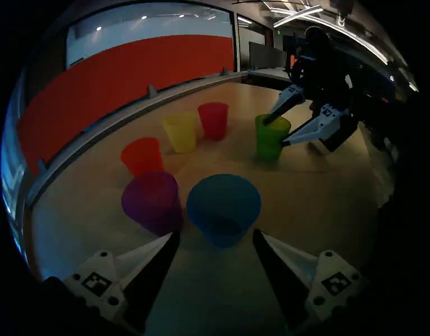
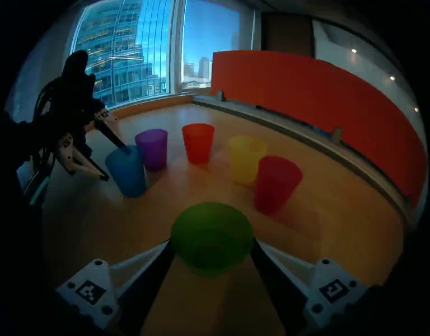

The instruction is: Pour water

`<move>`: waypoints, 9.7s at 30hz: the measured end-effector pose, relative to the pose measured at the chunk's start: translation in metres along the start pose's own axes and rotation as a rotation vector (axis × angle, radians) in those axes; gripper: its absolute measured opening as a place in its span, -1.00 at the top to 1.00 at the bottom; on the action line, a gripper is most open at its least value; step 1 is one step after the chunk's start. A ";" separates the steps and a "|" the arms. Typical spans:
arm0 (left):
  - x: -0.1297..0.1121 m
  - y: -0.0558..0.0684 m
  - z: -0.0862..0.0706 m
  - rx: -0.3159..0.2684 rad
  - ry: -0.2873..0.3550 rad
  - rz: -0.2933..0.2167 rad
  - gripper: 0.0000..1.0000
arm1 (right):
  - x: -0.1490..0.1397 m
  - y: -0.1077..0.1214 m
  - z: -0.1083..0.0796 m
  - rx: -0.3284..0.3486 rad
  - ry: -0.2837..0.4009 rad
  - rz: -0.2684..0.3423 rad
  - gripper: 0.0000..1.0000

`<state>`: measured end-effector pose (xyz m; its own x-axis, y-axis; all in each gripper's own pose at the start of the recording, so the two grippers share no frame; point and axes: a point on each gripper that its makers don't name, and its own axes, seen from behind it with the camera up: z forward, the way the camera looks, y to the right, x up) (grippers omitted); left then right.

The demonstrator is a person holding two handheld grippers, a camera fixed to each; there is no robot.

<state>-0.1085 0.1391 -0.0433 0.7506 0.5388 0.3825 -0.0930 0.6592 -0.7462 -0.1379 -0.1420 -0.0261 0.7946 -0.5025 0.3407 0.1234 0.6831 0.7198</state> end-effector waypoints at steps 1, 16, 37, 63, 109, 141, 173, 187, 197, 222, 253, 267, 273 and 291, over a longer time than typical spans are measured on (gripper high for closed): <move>0.000 -0.001 -0.001 0.004 0.002 -0.003 -0.94 | 0.000 0.000 -0.002 -0.003 0.002 0.002 -0.99; -0.003 -0.010 -0.021 0.075 0.050 -0.062 -0.93 | -0.003 0.007 -0.034 -0.065 0.062 0.061 -0.99; 0.000 -0.032 -0.044 0.194 0.143 -0.161 -0.93 | 0.000 0.013 -0.062 -0.132 0.149 0.121 -0.99; 0.033 -0.092 -0.080 0.445 0.374 -0.279 -0.93 | 0.033 0.066 -0.092 -0.388 0.353 0.234 -0.99; 0.079 -0.140 -0.151 0.836 0.653 -0.319 -0.93 | 0.078 0.122 -0.161 -0.773 0.628 0.347 -0.98; 0.021 -0.136 -0.112 0.861 0.615 -0.350 -0.93 | 0.083 0.121 -0.154 -0.786 0.563 0.346 -0.98; 0.012 -0.138 -0.103 0.836 0.615 -0.371 -0.93 | 0.088 0.117 -0.165 -0.790 0.571 0.350 -0.98; 0.013 -0.137 -0.104 0.835 0.612 -0.370 -0.93 | 0.088 0.118 -0.174 -0.792 0.604 0.315 -0.98; 0.013 -0.137 -0.103 0.835 0.612 -0.370 -0.93 | 0.086 0.122 -0.176 -0.827 0.649 0.235 -0.98; 0.013 -0.138 -0.103 0.835 0.612 -0.370 -0.93 | 0.035 0.130 -0.143 -0.817 0.654 0.297 -0.98; 0.013 -0.138 -0.104 0.835 0.612 -0.370 -0.93 | 0.019 0.129 -0.120 -0.804 0.584 0.302 -0.98; 0.013 -0.138 -0.104 0.835 0.612 -0.370 -0.93 | 0.018 0.128 -0.121 -0.809 0.582 0.302 -0.98; 0.012 -0.137 -0.105 0.835 0.612 -0.370 -0.93 | 0.018 0.128 -0.121 -0.809 0.580 0.302 -0.98; 0.012 -0.138 -0.104 0.835 0.612 -0.370 -0.93 | 0.018 0.128 -0.121 -0.809 0.580 0.303 -0.98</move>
<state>-0.0189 0.0005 0.0075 0.9994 0.0355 -0.0007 -0.0354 0.9981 0.0511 -0.0361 0.0000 -0.0011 0.9962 -0.0649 -0.0578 0.0626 0.9972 -0.0410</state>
